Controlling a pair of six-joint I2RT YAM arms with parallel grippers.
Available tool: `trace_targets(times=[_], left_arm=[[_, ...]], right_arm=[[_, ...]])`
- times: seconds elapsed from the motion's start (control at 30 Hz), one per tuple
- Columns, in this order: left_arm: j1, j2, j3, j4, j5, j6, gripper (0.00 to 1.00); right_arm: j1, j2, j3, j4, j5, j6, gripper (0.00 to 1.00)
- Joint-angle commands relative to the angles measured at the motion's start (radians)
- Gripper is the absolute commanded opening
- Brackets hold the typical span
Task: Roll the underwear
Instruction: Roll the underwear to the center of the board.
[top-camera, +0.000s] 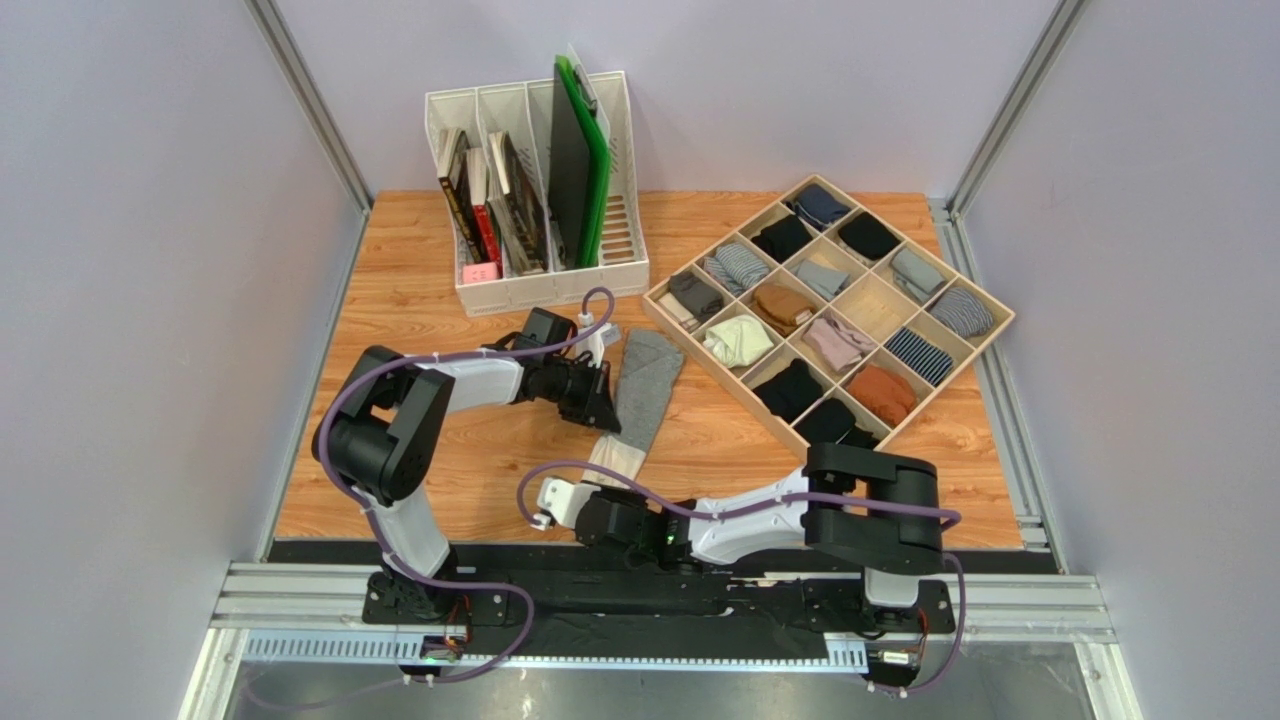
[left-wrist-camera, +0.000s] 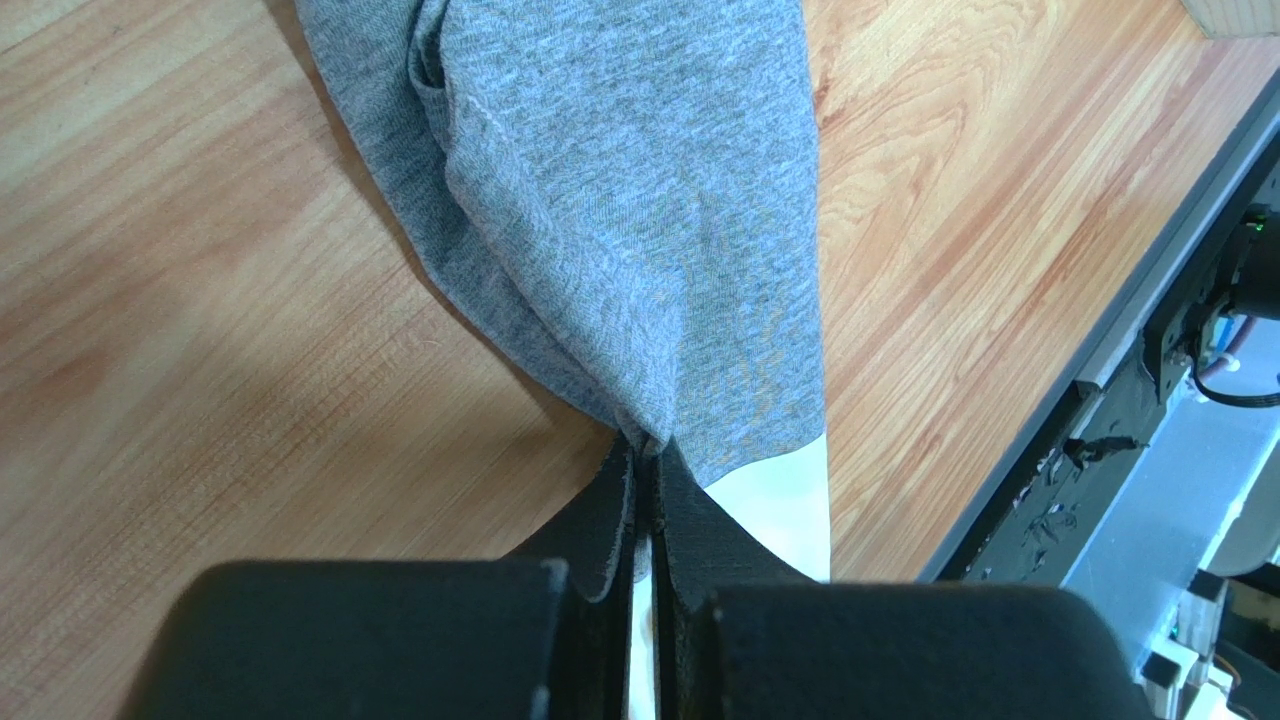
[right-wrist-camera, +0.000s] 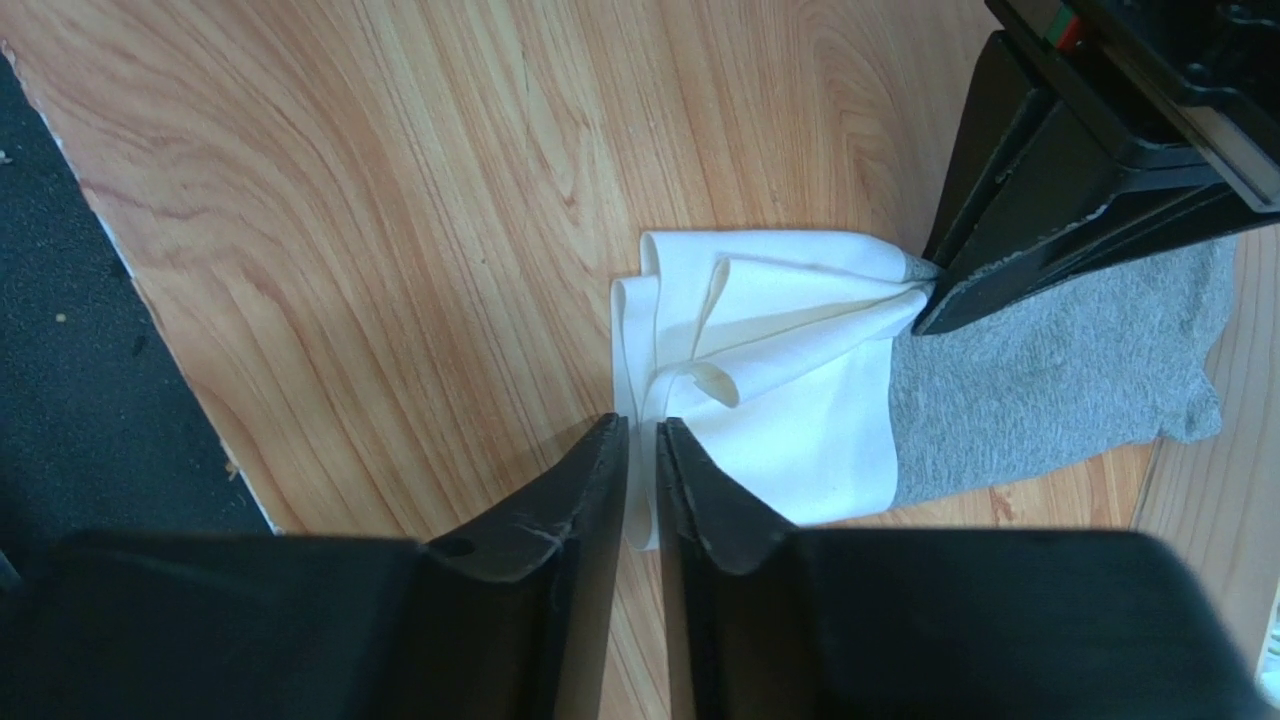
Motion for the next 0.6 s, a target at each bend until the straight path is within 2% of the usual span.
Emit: trace_targets(times=[0.0,0.2,0.37,0.57], left_arm=[[-0.001,0.016,0.007,-0.032,-0.01,0.047,0.0],[-0.001,0.019,0.007,-0.032,-0.013,0.047,0.0],[-0.001,0.015,0.007,-0.029,-0.021,0.046,0.0],[-0.003,-0.002,0.009,-0.035,-0.027,0.038,0.0]], right_arm=[[-0.018,0.065,-0.002,-0.077,-0.071,0.023,0.19],[-0.041,0.078,0.012,-0.108,-0.087,0.04,0.0],[-0.047,0.069,0.012,-0.111,-0.044,0.063,0.0],[-0.077,-0.033,0.012,-0.138,-0.018,0.132,0.0]])
